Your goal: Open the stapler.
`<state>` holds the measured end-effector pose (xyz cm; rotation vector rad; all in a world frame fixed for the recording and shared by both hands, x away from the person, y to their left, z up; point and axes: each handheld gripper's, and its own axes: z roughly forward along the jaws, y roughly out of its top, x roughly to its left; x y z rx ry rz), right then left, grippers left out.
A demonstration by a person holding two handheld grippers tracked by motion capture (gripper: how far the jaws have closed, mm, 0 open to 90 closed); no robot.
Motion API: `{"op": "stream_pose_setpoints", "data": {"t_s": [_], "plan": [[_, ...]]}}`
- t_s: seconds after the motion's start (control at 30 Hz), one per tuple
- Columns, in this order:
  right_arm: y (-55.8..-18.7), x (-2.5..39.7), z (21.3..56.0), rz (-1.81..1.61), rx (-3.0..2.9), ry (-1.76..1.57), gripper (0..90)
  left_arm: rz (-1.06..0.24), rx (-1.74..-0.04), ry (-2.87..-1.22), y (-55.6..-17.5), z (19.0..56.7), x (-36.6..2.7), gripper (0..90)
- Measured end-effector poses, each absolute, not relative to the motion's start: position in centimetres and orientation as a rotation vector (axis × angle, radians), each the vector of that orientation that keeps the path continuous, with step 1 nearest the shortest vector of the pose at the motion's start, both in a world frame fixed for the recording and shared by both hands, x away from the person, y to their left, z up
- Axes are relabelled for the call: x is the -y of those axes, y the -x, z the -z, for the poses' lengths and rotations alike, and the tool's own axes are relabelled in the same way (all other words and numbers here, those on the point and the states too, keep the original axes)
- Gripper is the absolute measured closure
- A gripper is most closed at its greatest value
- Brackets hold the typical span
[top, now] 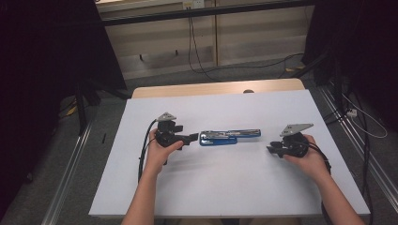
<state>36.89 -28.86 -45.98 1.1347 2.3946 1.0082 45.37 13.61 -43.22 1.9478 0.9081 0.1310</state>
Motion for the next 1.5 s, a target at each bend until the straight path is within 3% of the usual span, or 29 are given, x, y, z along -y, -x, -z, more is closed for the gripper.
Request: {"op": "stream_pose_setpoints", "data": {"t_s": [1.5], "plan": [[-36.8,27.7,43.0,-1.162,-2.387,-0.997,79.5,-0.246,-0.883,-1.995,-43.4,40.7,-15.0,10.5]]}}
